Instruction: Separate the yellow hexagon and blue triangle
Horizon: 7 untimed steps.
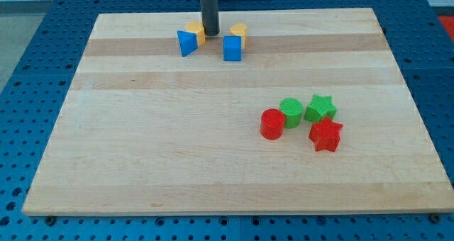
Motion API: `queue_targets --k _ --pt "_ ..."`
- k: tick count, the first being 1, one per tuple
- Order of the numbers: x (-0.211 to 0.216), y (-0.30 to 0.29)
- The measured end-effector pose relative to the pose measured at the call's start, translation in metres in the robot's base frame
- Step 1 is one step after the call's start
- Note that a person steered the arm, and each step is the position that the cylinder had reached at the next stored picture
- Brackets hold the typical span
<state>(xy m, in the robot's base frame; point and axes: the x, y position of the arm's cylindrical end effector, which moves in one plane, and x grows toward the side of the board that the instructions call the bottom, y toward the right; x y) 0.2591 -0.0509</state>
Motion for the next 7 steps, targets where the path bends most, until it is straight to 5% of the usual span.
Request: queue_targets --k 7 --pt "-0.018 -0.053"
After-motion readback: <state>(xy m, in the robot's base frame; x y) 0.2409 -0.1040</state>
